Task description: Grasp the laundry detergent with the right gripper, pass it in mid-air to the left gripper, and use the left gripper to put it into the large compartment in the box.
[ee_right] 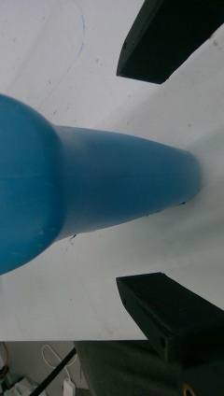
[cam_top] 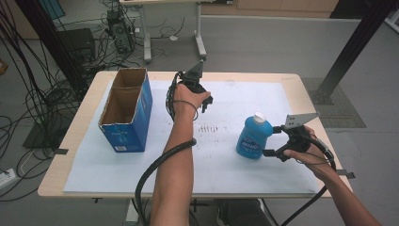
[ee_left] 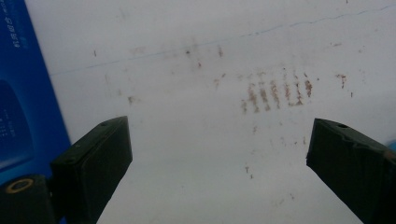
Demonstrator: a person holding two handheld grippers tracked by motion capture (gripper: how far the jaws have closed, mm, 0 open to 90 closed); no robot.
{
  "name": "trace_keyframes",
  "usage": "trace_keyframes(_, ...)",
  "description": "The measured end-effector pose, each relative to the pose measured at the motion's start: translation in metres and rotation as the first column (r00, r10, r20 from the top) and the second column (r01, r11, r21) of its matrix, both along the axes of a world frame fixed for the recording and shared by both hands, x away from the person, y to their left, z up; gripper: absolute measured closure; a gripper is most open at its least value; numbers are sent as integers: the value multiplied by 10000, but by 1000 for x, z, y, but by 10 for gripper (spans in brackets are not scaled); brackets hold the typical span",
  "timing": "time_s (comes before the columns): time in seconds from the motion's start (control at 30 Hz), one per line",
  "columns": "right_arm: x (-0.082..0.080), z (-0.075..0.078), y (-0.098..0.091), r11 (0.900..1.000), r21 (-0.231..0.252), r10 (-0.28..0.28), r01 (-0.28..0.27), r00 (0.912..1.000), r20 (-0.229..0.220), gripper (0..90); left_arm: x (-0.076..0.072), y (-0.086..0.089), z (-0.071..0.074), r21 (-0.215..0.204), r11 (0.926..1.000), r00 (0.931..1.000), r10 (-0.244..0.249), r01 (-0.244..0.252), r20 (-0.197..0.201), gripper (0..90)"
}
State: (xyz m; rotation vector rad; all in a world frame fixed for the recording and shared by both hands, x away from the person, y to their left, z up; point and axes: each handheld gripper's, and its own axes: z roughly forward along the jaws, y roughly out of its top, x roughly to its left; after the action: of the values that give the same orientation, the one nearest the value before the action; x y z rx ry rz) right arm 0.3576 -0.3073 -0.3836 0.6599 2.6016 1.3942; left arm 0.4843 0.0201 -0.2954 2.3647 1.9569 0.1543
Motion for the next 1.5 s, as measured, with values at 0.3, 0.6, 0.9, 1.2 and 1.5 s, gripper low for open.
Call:
trace_keyframes(0.3, -1, -9, 14, 9982, 509, -349, 327, 9985, 421, 15, 0, -1, -1, -10, 10000, 10000, -16, 16, 65, 71)
trace_keyframes(0.6, -1, -14, 21, 9930, 957, -768, 693, 9941, 768, 11, -1, -1, -1, -47, 10000, 10000, -59, 59, 54, 71)
trace_keyframes(0.9, -1, -19, 29, 9889, 1242, -940, 822, 9912, 927, 9, 0, -1, -2, -8, 10000, 10000, -69, 69, 55, 71)
trace_keyframes(1.2, 0, -21, 32, 9838, 1511, -1136, 967, 9877, 1075, 7, 0, -2, -2, -63, 9999, 9999, -106, 106, 79, 71)
trace_keyframes(1.5, 0, -21, 33, 9809, 1619, -1272, 1080, 9854, 1129, 6, 0, -1, -2, -54, 9999, 9999, -99, 99, 48, 72)
